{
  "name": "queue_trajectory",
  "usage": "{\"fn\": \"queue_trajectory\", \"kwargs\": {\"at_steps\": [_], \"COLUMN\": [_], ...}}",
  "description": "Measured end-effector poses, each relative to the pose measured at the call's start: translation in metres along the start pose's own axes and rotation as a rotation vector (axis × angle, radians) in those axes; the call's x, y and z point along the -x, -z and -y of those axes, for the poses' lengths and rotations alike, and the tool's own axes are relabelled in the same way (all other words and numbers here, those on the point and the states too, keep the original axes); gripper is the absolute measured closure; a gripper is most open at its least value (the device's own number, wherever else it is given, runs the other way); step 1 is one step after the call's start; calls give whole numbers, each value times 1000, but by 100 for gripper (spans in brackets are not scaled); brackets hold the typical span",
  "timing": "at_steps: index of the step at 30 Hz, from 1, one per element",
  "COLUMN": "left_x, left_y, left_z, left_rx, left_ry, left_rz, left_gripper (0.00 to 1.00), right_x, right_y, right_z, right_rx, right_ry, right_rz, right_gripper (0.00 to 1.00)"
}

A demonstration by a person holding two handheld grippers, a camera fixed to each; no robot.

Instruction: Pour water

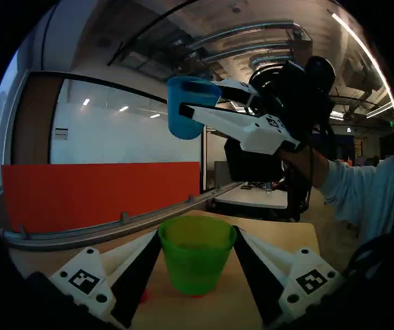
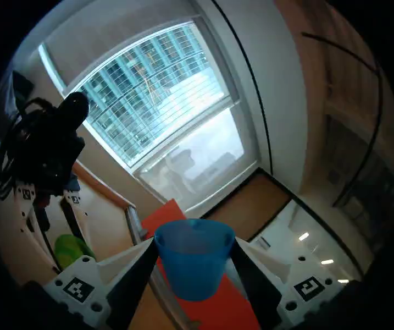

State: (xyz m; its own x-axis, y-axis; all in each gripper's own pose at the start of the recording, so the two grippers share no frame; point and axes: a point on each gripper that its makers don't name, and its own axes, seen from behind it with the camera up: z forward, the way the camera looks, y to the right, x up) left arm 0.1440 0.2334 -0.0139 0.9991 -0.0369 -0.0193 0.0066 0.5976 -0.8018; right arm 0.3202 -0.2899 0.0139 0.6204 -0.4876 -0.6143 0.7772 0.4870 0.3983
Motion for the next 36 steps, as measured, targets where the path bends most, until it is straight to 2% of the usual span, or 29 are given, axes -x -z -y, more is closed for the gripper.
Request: {"fn": "queue_trajectory", "kwargs": {"at_steps": [11,16,20,23,28,36], "left_x": [-3,-5,-5,-4,-5,-4], "left_y": [3,4,3,3,3,5], "left_z": [0,-1,0,0,0,6], "left_rx": [-9,-9,-11,-11,-17,-36], "left_ry": [-9,-14,-14,-13,-17,-23], "left_rz": [0,0,-1,2,3,8], "left_gripper": [11,11,11,11,11,12], "right_x": [-7,-12,-12,-11,-9,8], "right_y": [7,9,9,10,10,15], "right_z": [12,16,17,17,15,15], "right_rx": [-69,-96,-118,-130,-130,-107], "right_ry": [-433,-591,-692,-742,-786,-790], "right_rz": [7,3,6,3,8,35], "right_gripper": [10,10,10,10,10,10]}}
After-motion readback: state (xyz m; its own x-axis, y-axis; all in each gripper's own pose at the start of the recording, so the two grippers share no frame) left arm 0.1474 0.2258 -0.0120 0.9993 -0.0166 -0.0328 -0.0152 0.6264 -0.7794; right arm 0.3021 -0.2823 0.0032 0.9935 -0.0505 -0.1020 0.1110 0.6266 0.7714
